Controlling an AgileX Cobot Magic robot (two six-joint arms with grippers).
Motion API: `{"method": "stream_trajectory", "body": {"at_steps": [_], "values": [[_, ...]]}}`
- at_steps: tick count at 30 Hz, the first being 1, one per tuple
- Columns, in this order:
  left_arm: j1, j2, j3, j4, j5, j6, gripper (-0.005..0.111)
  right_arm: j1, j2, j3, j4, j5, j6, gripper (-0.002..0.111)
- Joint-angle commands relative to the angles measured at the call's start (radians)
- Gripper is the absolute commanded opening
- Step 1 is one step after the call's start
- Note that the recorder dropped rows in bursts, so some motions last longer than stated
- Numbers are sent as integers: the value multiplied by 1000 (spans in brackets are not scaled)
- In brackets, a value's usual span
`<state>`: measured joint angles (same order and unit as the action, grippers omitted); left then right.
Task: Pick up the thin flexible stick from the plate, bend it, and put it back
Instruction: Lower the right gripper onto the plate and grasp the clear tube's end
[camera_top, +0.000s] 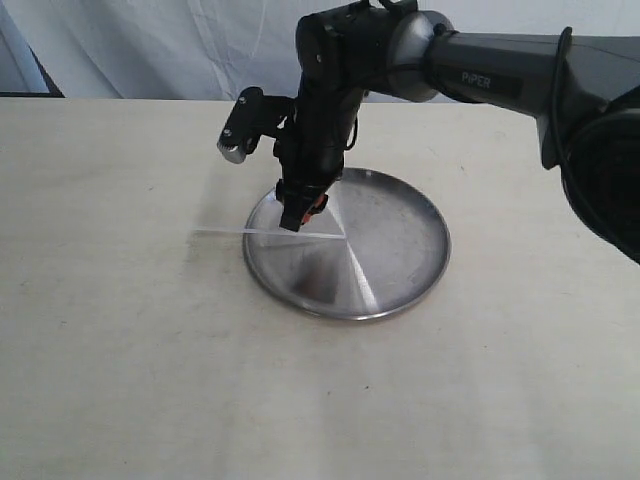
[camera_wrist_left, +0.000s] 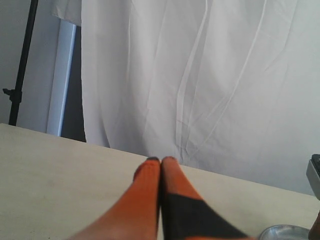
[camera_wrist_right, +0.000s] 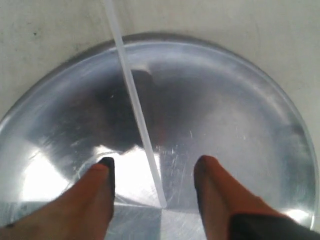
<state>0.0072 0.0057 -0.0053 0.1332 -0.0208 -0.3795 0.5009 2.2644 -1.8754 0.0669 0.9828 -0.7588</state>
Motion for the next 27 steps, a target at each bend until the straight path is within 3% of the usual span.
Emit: {"method": "stream_trajectory", "body": {"at_steps": [1,8,14,27], "values": [[1,-6,5,-3,-1,-2,0,-1,12,-5,-1,-38,-35,49],[1,-6,5,-2,-1,-2,0,-1,64,-5,-13,-43,-27,51],[1,-6,5,-2,-1,-2,0,-1,66,-5,-35,-76,-13,78],[1,-6,5,-2,-1,-2,0,0,85,-5,-57,-112,10,76]]}}
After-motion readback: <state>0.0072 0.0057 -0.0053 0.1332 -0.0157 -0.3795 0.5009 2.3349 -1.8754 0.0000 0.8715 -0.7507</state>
